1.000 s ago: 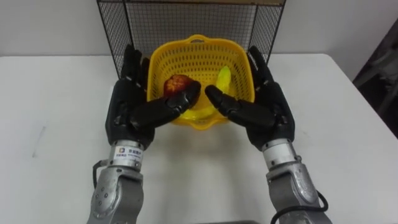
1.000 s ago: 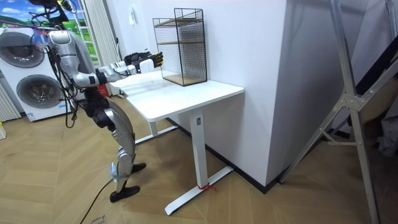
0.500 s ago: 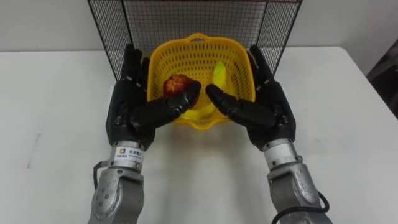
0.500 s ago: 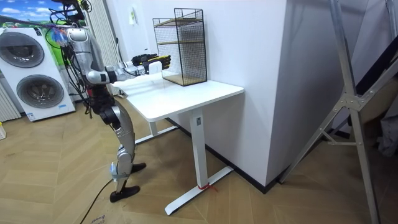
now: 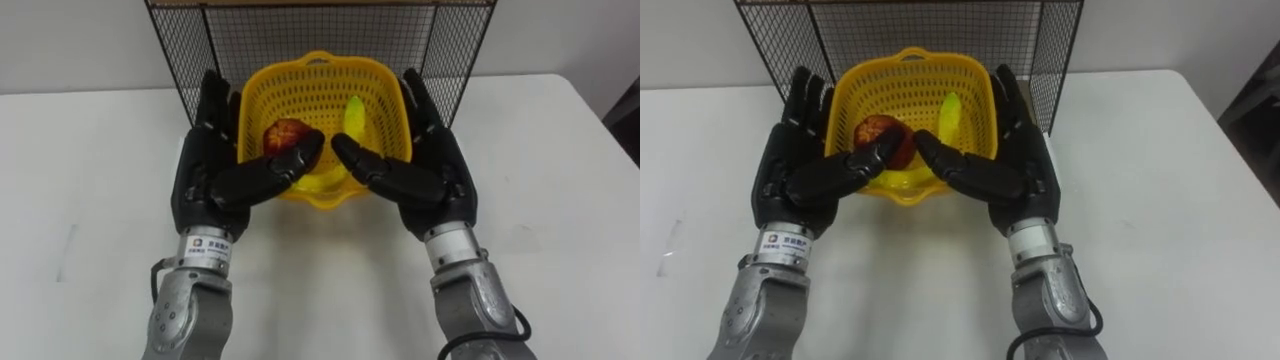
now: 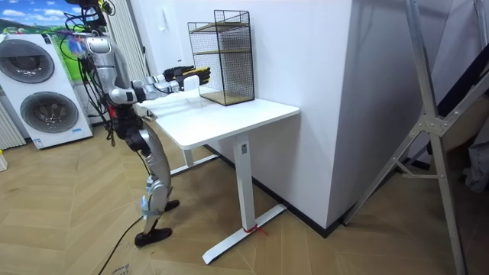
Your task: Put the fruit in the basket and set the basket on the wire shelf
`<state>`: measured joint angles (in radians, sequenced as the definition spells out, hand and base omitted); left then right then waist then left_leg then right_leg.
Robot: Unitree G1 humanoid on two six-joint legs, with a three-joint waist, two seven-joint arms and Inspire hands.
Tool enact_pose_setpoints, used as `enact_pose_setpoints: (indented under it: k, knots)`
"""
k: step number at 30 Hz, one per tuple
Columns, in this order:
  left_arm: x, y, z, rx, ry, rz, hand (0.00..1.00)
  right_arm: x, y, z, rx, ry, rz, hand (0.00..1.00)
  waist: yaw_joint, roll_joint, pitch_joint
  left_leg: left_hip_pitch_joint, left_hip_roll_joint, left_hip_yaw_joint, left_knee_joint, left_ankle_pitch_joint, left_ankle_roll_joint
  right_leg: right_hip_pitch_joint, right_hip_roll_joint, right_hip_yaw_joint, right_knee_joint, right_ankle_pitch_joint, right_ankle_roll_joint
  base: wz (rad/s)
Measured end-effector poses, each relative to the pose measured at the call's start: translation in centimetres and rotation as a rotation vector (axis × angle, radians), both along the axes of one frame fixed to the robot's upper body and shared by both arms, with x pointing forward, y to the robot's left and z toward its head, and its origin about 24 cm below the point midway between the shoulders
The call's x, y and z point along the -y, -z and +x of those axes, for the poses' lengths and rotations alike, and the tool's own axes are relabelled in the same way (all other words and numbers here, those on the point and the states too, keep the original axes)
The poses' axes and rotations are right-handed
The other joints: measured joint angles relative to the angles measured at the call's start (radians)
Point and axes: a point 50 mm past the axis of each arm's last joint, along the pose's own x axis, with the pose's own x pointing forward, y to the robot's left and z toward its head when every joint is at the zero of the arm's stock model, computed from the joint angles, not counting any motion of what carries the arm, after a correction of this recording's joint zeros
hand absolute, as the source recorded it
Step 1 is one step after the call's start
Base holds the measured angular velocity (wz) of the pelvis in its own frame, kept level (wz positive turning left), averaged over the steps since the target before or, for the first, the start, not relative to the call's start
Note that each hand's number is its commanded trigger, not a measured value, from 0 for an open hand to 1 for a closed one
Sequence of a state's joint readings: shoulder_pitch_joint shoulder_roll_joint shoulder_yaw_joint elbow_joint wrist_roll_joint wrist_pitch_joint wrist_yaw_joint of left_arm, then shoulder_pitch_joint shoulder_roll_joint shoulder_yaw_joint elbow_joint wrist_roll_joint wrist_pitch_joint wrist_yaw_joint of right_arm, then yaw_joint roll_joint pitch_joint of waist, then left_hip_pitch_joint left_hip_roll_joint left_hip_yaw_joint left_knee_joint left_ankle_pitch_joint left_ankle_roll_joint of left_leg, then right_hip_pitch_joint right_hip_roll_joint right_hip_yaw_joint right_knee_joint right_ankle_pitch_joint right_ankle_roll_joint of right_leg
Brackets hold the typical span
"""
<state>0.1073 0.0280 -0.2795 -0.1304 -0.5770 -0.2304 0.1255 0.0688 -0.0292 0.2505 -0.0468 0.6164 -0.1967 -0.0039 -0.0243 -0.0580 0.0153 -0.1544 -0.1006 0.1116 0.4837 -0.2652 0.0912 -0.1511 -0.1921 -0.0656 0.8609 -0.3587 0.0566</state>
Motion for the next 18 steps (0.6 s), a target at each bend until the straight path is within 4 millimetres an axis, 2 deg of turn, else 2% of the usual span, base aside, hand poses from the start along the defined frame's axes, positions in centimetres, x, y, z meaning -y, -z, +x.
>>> enact_pose_setpoints:
  k: [1, 2, 3, 4, 5, 6, 7, 9, 13, 18]
  knots:
    - [0.0, 0.09, 0.0, -0.005, -0.002, 0.0, 0.0, 0.01, -0.01, 0.0, 0.002, 0.001, -0.004, 0.0, 0.0, 0.012, 0.0085, 0.022, 0.002, -0.002, 0.001, -0.011, 0.007, -0.028, 0.0, 0.011, 0.067, 0.059, -0.002, -0.11]
    - [0.02, 0.1, -0.01, -0.005, -0.003, 0.002, 0.0, 0.01, -0.01, 0.0, 0.001, 0.002, -0.003, 0.0, -0.008, 0.018, 0.0108, 0.033, 0.004, -0.006, -0.002, -0.014, 0.012, -0.034, 0.001, 0.01, 0.085, 0.084, 0.003, -0.11]
    - [0.05, 0.03, 0.02, -0.001, -0.008, 0.007, 0.0, 0.01, -0.05, 0.03, 0.004, 0.001, -0.004, 0.0, -0.011, 0.036, 0.0109, 0.041, 0.013, -0.01, -0.009, -0.018, 0.016, -0.045, 0.015, 0.014, 0.078, 0.084, 0.011, -0.21]
    - [-0.01, -0.2, 0.13, 0.012, -0.018, 0.014, 0.0, -0.09, -0.21, 0.12, 0.014, -0.005, -0.004, 0.0, -0.003, 0.039, 0.0111, 0.042, 0.024, -0.003, -0.014, -0.02, 0.017, -0.057, 0.031, 0.019, 0.011, 0.055, 0.015, -0.24]
    - [-0.03, -0.27, 0.2, 0.015, -0.019, 0.016, 0.0, -0.13, -0.23, 0.12, 0.016, -0.006, -0.003, 0.0, 0.0, 0.04, 0.012, 0.042, 0.026, 0.0, -0.018, -0.017, 0.02, -0.062, 0.039, 0.017, -0.036, 0.042, 0.013, -0.09]
    - [-0.02, -0.22, 0.27, 0.012, -0.018, 0.018, 0.0, -0.1, -0.17, 0.1, 0.013, -0.007, -0.006, 0.0, -0.005, 0.04, 0.0123, 0.042, 0.027, 0.005, -0.019, -0.015, 0.024, -0.061, 0.049, 0.008, -0.149, 0.036, 0.006, 0.0]
    - [-0.02, -0.13, 0.27, 0.008, -0.017, 0.019, 0.0, -0.08, -0.17, 0.1, 0.013, -0.006, -0.005, 0.0, -0.002, 0.034, 0.0094, 0.044, 0.021, 0.017, -0.019, -0.018, 0.027, -0.061, 0.064, 0.009, -0.259, 0.072, -0.002, 0.0]
    - [0.19, -0.09, 0.34, 0.001, -0.012, 0.013, 0.0, 0.09, 0.05, 0.09, 0.0, -0.006, -0.004, 0.0, 0.005, 0.045, 0.0058, 0.053, 0.029, 0.018, -0.032, -0.023, 0.024, -0.05, 0.08, 0.006, -0.299, 0.092, -0.014, -0.15]
    - [0.17, -0.34, 0.57, 0.013, -0.007, 0.022, 0.0, 0.06, -0.07, 0.16, 0.004, -0.005, 0.0, 0.0, 0.007, 0.039, 0.0035, 0.065, 0.061, 0.023, -0.067, -0.021, 0.013, -0.014, 0.12, 0.008, -0.381, 0.133, -0.024, -0.15]
    - [0.22, -0.33, 0.56, 0.012, -0.005, 0.022, 0.0, 0.07, -0.16, 0.24, 0.006, -0.003, -0.001, 0.0, 0.003, 0.038, 0.0025, 0.074, 0.075, 0.027, -0.102, -0.016, 0.006, 0.009, 0.142, 0.01, -0.457, 0.167, -0.026, -0.11]
